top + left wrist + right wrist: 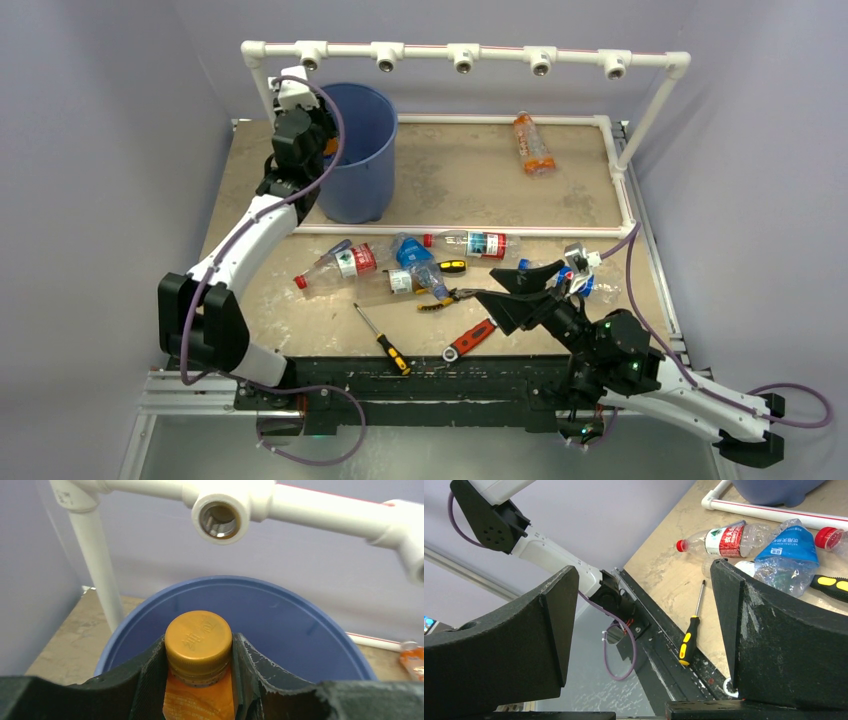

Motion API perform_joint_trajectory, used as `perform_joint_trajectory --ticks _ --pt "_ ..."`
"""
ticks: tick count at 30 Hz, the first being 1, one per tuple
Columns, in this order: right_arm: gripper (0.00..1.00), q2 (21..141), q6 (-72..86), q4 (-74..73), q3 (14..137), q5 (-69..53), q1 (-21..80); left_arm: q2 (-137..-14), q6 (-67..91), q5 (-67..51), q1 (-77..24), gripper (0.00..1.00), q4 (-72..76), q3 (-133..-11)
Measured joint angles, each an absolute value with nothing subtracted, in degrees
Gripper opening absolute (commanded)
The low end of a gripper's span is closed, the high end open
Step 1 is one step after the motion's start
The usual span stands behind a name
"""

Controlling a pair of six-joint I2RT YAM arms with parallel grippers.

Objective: Put the plastic bottles in the bin
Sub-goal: Place the plastic bottle in the trash bin.

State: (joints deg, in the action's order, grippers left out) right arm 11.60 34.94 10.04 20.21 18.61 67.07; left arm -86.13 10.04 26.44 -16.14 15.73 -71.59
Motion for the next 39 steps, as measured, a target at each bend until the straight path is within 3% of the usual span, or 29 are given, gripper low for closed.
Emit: perform_joint_trajectory --ticks 14,31,33,36,39 --pt "0.97 12.7 35.3 10.7 19.4 18.6 67.1 -79.9 14.9 14.5 -16.5 0.0 17.0 -70.4" --pt "0.97 12.7 35.7 10.0 19.4 18.8 67.1 -94.2 15.4 5.4 -22.4 0.0 16.7 -70.0" --pt "0.97 12.7 35.7 9.8 19.4 18.9 67.1 -94.9 15.3 5.4 -22.3 0.13 16.5 -70.3" --pt "0.97 12.7 35.7 9.5 19.4 19.0 67.1 -95.6 15.2 5.6 -22.1 0.47 15.4 -70.5" --pt "0.97 12.7 35.7 9.1 19.4 19.0 67.1 -95.6 15.3 6.3 -22.2 0.63 15.0 -70.7"
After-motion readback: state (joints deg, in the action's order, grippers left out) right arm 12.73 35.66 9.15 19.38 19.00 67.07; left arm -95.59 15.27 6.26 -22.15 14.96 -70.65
